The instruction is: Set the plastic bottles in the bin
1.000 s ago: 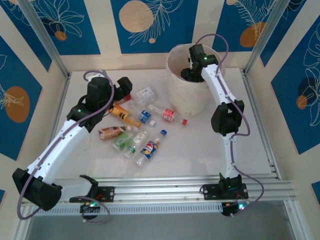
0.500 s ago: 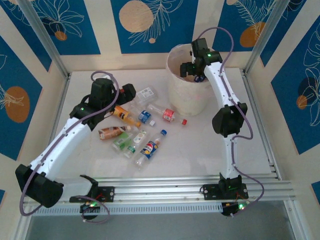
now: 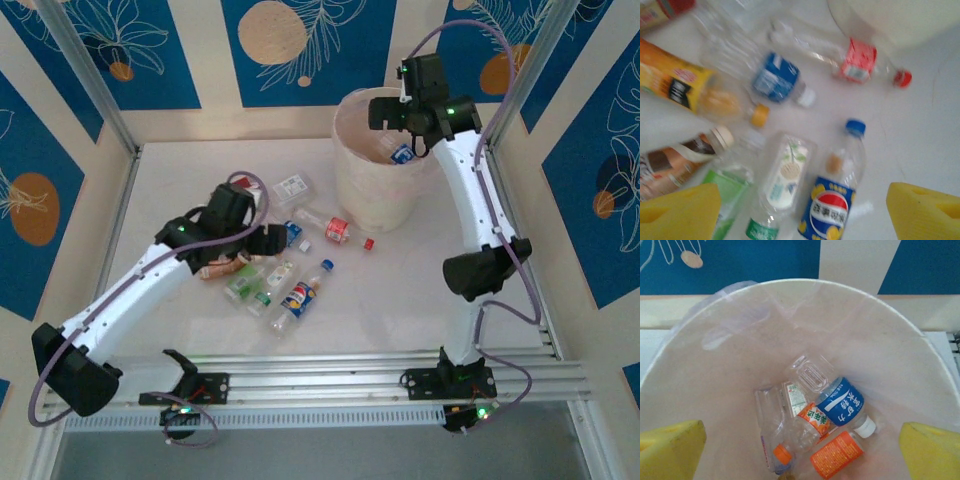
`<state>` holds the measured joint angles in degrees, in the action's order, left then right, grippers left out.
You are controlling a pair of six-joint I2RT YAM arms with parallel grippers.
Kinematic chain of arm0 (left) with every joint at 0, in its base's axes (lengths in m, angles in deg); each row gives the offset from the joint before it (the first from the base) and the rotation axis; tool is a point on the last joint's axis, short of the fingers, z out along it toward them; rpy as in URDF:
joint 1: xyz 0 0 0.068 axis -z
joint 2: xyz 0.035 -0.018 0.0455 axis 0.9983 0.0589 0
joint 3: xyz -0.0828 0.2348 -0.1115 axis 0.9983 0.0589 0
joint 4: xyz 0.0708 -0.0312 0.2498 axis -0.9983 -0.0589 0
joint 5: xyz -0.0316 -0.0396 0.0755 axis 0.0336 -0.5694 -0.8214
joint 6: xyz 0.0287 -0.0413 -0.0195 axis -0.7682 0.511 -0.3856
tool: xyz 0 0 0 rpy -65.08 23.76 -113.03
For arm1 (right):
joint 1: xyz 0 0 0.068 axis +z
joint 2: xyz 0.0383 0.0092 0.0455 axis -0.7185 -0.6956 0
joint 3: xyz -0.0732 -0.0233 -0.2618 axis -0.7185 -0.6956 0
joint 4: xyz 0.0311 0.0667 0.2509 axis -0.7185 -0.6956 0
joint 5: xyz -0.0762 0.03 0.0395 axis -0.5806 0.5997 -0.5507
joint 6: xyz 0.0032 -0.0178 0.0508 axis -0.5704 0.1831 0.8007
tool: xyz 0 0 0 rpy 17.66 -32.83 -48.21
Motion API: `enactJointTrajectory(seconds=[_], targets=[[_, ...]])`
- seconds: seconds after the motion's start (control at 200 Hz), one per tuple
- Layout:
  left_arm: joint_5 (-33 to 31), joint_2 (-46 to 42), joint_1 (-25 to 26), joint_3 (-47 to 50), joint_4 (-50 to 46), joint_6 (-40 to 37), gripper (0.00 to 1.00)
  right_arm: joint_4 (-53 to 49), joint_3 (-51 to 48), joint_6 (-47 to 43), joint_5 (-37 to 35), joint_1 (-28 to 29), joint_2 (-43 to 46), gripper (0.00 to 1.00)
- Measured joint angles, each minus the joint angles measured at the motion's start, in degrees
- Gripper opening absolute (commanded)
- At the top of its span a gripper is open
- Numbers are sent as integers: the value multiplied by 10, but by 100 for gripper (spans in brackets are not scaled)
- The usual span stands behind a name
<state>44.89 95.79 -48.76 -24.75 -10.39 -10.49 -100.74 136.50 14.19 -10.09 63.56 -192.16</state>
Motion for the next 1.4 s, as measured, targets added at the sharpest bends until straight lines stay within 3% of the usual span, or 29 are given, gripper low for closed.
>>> enactJointTrajectory(seconds=[0.21,0.38,0.755,1.4], targets=[[-10,61,111,19,-48,6,82,41,-111,12,-31,20,93,99],[-31,121,159,19,-75,10,82,73,-200,30,-46,32,165,99],[-76,219,204,18,-83,9,82,125,-347,66,-54,45,288,99],[-91,310,237,9,-74,5,76,155,-384,80,-63,45,297,99]])
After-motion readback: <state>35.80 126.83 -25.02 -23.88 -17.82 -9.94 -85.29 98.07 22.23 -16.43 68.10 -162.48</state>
